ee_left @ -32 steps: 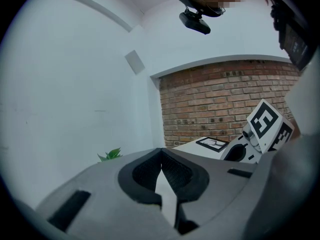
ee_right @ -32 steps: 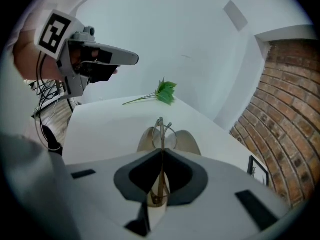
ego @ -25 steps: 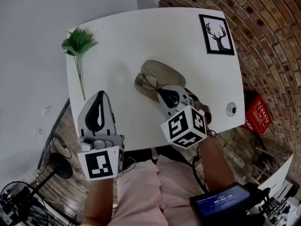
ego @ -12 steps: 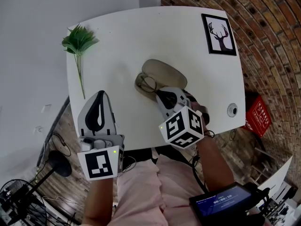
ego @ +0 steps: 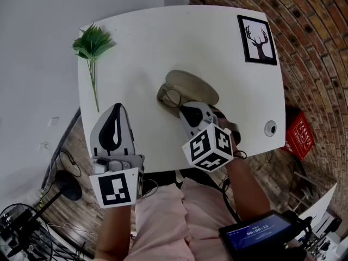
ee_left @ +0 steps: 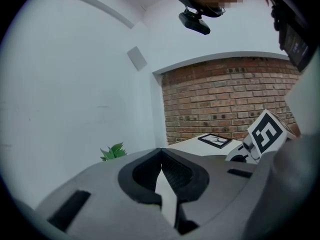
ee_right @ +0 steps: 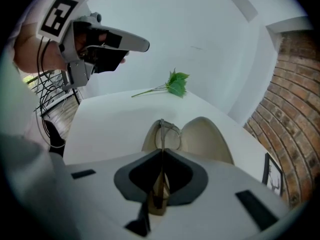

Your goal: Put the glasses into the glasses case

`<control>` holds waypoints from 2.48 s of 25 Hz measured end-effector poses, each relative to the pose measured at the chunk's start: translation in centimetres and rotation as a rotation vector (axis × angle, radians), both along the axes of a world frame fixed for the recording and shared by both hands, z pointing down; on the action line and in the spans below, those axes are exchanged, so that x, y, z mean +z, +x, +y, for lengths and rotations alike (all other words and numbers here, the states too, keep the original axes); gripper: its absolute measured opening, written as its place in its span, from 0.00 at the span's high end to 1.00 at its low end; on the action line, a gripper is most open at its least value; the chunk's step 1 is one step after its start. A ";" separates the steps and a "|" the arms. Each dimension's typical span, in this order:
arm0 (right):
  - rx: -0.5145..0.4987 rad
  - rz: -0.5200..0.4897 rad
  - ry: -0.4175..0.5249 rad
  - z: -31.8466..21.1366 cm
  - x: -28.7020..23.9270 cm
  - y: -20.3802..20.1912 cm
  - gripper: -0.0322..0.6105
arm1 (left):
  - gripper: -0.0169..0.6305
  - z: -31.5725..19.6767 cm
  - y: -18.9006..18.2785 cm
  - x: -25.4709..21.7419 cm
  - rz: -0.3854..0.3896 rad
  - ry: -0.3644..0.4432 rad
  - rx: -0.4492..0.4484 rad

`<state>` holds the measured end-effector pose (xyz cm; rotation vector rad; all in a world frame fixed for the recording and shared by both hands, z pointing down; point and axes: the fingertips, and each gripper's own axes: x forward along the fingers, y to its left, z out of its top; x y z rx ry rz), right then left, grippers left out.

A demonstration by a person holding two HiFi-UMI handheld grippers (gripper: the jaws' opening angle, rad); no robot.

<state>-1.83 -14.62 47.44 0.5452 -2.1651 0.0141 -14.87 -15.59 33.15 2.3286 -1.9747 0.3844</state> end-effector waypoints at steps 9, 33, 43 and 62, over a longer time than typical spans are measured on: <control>-0.030 -0.006 -0.011 0.7 0.4 -0.4 0.92 | 0.96 0.4 -0.3 0.5 0.003 -0.019 -0.008; -0.045 0.022 0.002 1.3 1.6 -1.3 0.91 | 0.96 0.9 -0.4 0.9 0.028 -0.039 -0.013; -0.014 0.000 0.036 0.8 0.6 -1.0 0.84 | 0.96 0.9 -0.3 0.7 0.013 -0.024 -0.023; 0.011 -0.009 0.093 0.5 -0.7 -0.1 0.81 | 0.96 0.7 0.8 0.5 0.026 -0.012 0.014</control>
